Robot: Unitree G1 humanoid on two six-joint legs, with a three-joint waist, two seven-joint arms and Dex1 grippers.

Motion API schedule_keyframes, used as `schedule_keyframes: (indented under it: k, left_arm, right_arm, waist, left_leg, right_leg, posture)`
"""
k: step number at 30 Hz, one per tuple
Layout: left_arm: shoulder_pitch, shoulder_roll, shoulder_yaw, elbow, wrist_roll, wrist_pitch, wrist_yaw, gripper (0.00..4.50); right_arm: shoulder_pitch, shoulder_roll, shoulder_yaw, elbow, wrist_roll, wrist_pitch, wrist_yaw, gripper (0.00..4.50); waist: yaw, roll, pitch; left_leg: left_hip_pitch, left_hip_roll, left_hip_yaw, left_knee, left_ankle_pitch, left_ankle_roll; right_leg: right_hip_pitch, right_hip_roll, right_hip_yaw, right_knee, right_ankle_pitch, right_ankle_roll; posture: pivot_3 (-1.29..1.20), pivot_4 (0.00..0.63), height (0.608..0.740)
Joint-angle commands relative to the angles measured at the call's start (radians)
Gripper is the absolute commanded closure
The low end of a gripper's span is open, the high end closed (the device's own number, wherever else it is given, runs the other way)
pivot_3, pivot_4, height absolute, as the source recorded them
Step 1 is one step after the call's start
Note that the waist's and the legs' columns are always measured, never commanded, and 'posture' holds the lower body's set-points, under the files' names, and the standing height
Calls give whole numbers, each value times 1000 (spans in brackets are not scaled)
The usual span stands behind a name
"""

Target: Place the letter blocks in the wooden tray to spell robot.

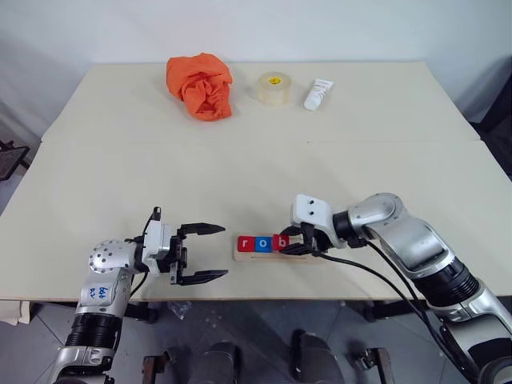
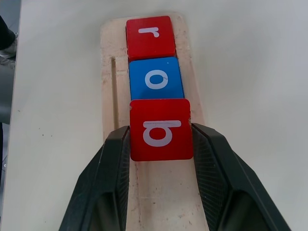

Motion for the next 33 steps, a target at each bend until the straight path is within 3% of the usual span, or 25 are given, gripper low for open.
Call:
schedule_keyframes:
  k: [1, 3, 12, 19, 27, 33]
  left_arm:
    - [11, 4, 17, -30, -19, -12, 6, 0]
    - [12, 4, 17, -30, -19, -13, 7, 0]
    - [11, 2, 19, -24, -20, -17, 8, 0]
    - [7, -3, 18, -16, -19, -21, 11, 0]
    - [2, -5, 16, -5, -19, -25, 10, 0]
    - [-2, -12, 11, -1, -19, -20, 8, 0]
  right_arm:
    - [-18, 6, -2, -13, -3, -8, 3, 3041]
    - [-16, 7, 4, -8, -11, -16, -1, 3041]
    - [-18, 2, -11, -32, 0, -6, 13, 20]
    - [3, -15, -79, -85, 71, 32, 22, 20]
    - [161, -28, -368, -49, 210, -68, -11, 20]
    - [349, -101, -572, 64, 210, -214, -24, 20]
  waist:
    - [0, 0, 0]
    - [0, 0, 0]
    - [0, 0, 0]
    - [0, 0, 0]
    - [7, 0, 0]
    - [14, 0, 0]
  left_leg:
    - [0, 0, 0, 0, 0, 0]
    - [0, 0, 0, 0, 0, 0]
    - [0, 0, 0, 0, 0, 0]
    - [0, 0, 0, 0, 0, 0]
    - [0, 0, 0, 0, 0, 1]
    - [0, 0, 1, 0, 0, 1]
  right_leg:
    - [0, 0, 0, 0, 0, 0]
    - [0, 0, 0, 0, 0, 0]
    - [0, 0, 0, 0, 0, 0]
    - [0, 0, 0, 0, 0, 0]
    - [0, 0, 0, -1, 0, 0]
    - [1, 0, 0, -1, 0, 0]
  posture:
    - [0, 150, 740]
    - [0, 150, 740]
    - [0, 150, 740]
    - [0, 150, 740]
    - [0, 150, 740]
    - [0, 150, 740]
